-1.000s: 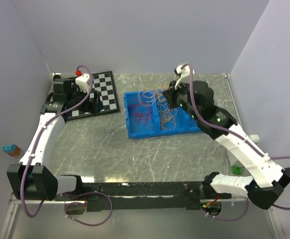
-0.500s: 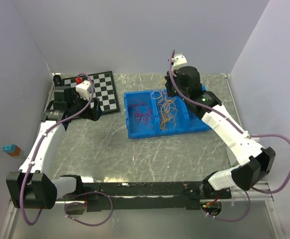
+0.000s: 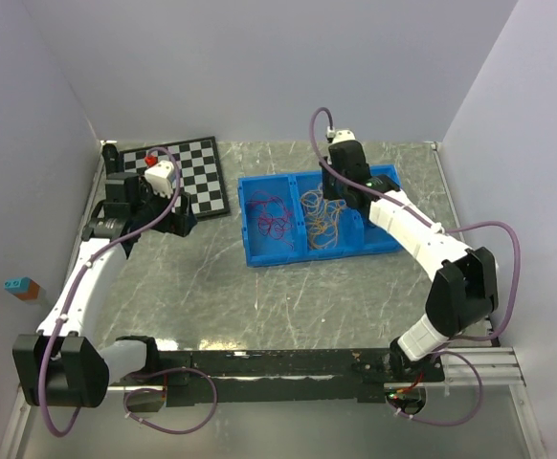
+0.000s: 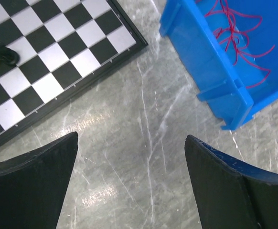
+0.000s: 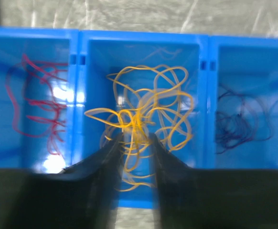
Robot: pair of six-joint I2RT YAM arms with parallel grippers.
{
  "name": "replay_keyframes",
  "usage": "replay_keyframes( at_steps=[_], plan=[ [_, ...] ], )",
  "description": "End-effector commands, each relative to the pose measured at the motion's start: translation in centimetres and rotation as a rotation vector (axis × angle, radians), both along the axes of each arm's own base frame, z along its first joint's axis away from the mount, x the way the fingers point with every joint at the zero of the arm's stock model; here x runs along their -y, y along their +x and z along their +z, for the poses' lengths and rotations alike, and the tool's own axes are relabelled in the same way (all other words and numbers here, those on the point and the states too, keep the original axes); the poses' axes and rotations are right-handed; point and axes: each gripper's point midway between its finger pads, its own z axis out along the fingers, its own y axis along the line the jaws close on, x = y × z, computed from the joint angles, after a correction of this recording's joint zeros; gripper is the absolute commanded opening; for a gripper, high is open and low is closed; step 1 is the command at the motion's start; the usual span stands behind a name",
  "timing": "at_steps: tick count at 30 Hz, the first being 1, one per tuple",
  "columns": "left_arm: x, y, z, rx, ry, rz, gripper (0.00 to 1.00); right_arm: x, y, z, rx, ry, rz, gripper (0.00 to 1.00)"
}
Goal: Untangle the cables
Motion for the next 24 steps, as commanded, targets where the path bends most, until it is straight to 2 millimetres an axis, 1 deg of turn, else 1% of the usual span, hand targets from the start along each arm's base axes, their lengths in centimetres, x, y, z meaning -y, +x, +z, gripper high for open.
replay_keyframes(
  at_steps=[1,2,3,7,9,12,13,16,17,19,22,24],
  plan=[
    [-0.3,0.8,2.2,0.081,-0.024,0.045,0.97,-0.5,-0.1,0.3,-0.016,0.1,-0.004,0.68],
    [-0.3,0.8,2.3,0.078,-0.021,0.038,0.97,-0.7,-0.3,0.4,-0.018,0.117,0.005,0.91],
    [-0.3,0.8,2.2,0.073,-0.015,0.032,0.96,-0.8,-0.6,0.5,-0.02,0.133,0.01,1.0],
    [-1.1,1.4,2.3,0.077,0.001,0.081,0.97,-1.3,-1.8,1.9,0.009,0.196,0.038,1.0],
    [-1.6,1.8,2.4,0.084,0.003,0.126,0.97,-1.2,-2.7,2.8,0.025,0.225,0.046,1.0],
    [-2.4,2.4,2.7,0.081,0.005,0.189,0.97,-0.7,-4.4,4.9,0.062,0.279,0.041,1.0],
    [-2.6,2.7,2.9,0.07,-0.016,0.238,0.97,-0.5,-5.0,5.5,0.074,0.296,0.047,1.0],
    [-3.3,3.2,3.2,0.063,-0.003,0.269,0.97,0.5,-6.7,7.2,0.108,0.334,0.032,1.0],
    [-3.4,3.4,3.3,0.072,-0.003,0.272,0.97,0.5,-7.6,7.6,0.11,0.35,0.052,1.0],
    [-3.6,3.5,3.7,0.097,-0.012,0.278,0.97,1.2,-8.8,8.2,0.128,0.357,0.048,1.0],
    [-3.3,3.3,4.1,0.123,-0.026,0.256,0.97,2.4,-10.8,8.4,0.159,0.355,0.044,1.0],
    [-3.2,3.3,4.4,0.132,-0.036,0.258,0.97,4.0,-11.8,8.3,0.199,0.343,-0.004,1.0]
  ],
)
